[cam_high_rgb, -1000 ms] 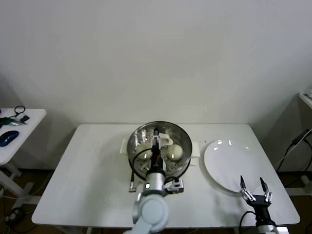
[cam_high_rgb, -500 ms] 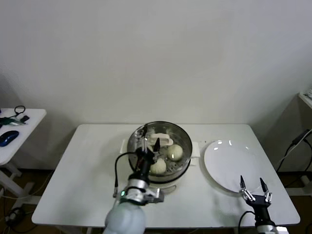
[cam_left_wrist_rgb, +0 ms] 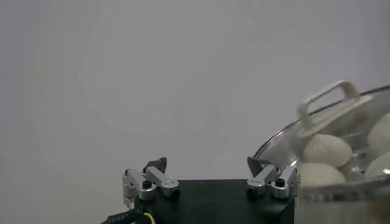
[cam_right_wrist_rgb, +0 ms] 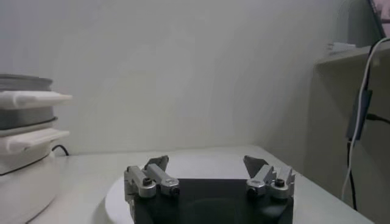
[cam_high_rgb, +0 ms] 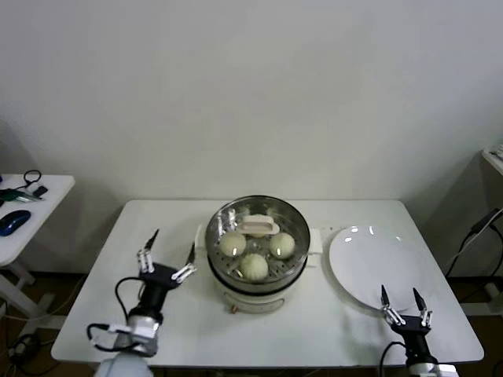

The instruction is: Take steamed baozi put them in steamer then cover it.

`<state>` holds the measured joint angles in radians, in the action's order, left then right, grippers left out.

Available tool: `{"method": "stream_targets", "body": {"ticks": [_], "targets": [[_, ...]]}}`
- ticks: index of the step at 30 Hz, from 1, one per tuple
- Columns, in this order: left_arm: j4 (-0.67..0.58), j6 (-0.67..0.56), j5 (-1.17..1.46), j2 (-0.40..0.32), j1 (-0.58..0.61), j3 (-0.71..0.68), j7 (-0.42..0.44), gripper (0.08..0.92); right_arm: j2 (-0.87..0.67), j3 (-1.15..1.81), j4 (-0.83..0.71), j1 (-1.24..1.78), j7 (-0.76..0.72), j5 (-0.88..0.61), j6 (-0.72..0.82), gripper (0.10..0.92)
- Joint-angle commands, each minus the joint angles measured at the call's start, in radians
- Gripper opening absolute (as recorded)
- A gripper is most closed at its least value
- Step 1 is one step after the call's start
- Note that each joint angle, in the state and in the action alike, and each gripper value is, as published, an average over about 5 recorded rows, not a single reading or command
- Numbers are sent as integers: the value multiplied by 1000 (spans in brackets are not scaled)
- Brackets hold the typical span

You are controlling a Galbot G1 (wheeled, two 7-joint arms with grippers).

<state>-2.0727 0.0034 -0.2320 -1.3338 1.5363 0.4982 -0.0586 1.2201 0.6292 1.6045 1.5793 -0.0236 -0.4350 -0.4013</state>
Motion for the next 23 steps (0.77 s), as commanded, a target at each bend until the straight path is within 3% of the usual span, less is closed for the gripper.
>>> {"method": "stream_targets", "body": {"ticks": [1, 12, 23], "targets": [[42, -110, 426, 57, 110, 210, -10, 823, 5, -17, 9, 1, 15, 47, 59, 823], [191, -217, 452, 37, 108, 129, 22, 823, 6, -25, 13, 1, 11, 56, 67, 823], [216, -231, 442, 31, 104, 108, 48, 823, 4, -27, 13, 1, 10, 55, 65, 823]]}}
